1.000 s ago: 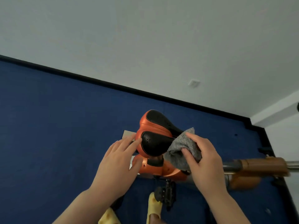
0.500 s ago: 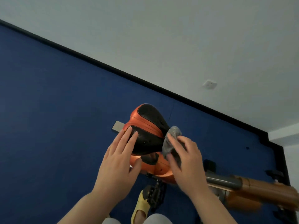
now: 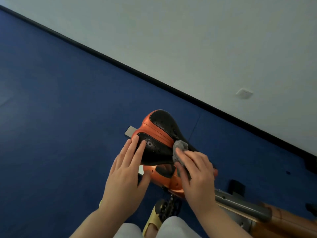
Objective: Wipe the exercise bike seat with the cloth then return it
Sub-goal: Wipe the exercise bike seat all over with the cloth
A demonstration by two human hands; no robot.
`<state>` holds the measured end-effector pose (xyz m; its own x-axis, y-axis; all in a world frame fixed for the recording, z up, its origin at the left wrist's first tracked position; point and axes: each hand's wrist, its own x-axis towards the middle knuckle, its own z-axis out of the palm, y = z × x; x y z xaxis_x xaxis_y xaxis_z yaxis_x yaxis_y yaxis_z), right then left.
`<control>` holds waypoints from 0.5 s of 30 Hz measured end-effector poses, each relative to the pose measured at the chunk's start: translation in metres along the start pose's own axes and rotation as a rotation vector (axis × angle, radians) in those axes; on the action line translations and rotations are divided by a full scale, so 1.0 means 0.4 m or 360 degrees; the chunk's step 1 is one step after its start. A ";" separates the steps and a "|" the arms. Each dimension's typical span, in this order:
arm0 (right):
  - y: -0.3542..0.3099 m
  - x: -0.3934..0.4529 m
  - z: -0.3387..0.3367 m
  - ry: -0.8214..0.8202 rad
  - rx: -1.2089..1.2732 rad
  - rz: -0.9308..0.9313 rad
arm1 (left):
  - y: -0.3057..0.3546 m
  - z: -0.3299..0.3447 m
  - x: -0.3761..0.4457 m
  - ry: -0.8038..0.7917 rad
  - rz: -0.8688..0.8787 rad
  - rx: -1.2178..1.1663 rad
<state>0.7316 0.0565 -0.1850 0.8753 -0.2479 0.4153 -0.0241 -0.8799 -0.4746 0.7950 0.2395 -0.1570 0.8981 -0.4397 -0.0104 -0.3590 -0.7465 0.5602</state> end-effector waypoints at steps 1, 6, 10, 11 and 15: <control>-0.003 0.007 0.004 -0.0022 -0.0002 -0.0037 | 0.002 0.003 0.000 0.0005 -0.0006 0.0004; 0.068 -0.030 -0.042 -0.0105 -0.0104 -0.0184 | 0.005 0.013 0.000 0.0042 -0.0032 -0.0020; 0.043 -0.033 -0.025 -0.0012 -0.0018 -0.0042 | 0.009 0.025 0.000 0.0087 -0.0053 -0.0042; 0.027 -0.022 -0.011 -0.0026 -0.0003 -0.0028 | 0.011 0.029 0.000 0.0089 -0.0059 -0.0034; 0.043 -0.001 -0.012 -0.0158 -0.0023 -0.0202 | 0.016 0.032 -0.002 0.0090 -0.0074 -0.0040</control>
<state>0.7286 0.0397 -0.1896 0.9152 -0.0936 0.3919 0.0834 -0.9075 -0.4117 0.7887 0.2287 -0.1639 0.9268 -0.3756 0.0093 -0.3108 -0.7525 0.5807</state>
